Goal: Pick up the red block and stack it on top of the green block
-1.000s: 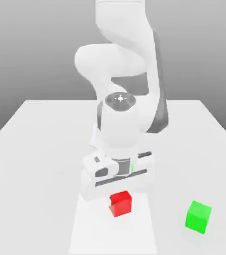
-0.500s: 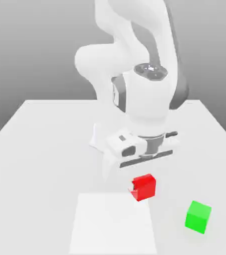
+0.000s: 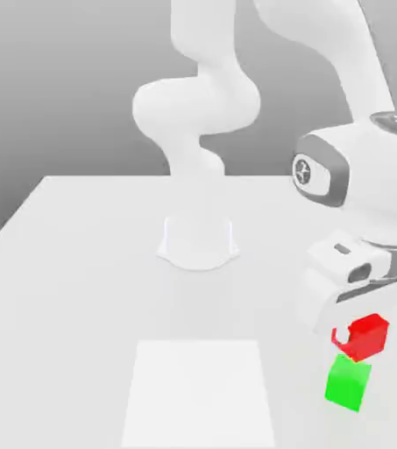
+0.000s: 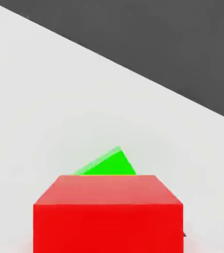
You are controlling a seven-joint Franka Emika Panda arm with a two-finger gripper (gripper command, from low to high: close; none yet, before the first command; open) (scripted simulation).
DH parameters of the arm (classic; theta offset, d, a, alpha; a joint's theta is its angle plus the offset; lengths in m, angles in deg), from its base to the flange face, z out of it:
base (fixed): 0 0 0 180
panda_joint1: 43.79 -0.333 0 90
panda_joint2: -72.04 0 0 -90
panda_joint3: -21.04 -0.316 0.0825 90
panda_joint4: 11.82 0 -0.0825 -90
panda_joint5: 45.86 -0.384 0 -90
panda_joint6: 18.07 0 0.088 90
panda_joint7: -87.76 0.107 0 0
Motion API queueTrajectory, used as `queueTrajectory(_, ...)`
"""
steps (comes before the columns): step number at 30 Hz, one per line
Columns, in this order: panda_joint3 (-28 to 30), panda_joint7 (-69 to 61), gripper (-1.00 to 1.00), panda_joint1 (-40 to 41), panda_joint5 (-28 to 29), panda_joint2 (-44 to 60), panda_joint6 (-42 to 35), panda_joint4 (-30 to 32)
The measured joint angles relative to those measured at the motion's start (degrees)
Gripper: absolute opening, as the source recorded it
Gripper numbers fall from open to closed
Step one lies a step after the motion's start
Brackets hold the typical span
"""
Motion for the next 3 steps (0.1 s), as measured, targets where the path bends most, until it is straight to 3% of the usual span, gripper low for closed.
queueTrajectory(3,0.0,0.0,1.00,0.0,0.0,0.0,0.0,0.0)
